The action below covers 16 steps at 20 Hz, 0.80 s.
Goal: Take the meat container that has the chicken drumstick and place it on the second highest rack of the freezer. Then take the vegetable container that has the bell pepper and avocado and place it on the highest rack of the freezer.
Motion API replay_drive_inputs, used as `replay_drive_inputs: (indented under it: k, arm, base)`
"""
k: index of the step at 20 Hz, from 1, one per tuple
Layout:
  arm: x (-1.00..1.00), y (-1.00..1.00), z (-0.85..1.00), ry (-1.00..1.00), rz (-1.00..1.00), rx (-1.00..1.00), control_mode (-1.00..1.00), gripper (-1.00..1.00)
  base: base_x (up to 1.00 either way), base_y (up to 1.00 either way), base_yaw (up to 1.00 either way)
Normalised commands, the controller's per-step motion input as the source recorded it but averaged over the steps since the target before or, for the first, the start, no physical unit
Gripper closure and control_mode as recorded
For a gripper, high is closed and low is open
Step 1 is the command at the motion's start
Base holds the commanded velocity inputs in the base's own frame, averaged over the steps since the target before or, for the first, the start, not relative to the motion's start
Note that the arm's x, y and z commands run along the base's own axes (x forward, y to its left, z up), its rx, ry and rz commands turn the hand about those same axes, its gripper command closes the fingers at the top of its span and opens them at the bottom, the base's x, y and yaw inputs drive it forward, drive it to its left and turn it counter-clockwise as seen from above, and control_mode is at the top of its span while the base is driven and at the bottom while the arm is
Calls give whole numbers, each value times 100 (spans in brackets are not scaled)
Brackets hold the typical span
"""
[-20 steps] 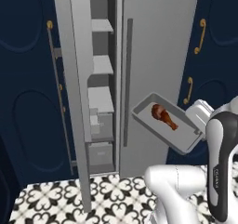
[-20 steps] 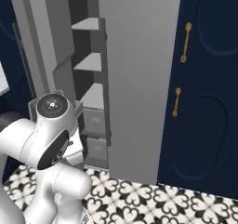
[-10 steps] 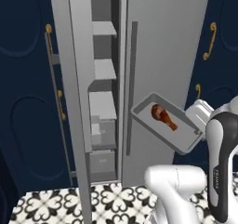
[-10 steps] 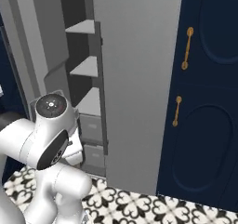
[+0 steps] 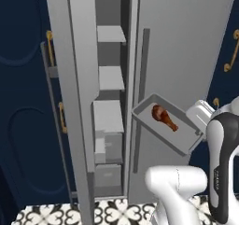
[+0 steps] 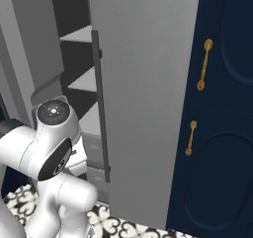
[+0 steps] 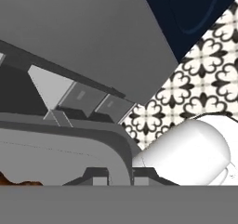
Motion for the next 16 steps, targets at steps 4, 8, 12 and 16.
replay_drive_inputs:
  k: [4,8,12,16]
  arm:
    - [0,0,0,0,0,0,100,100]
    - [0,0,0,0,0,0,100,100]
    - [0,0,0,0,0,0,100,100]
    - [0,0,0,0,0,0,100,100]
  base:
    - [58,-39,23]
    - [39,-15,21]
    - [27,-9,29]
    - [27,-12,27]
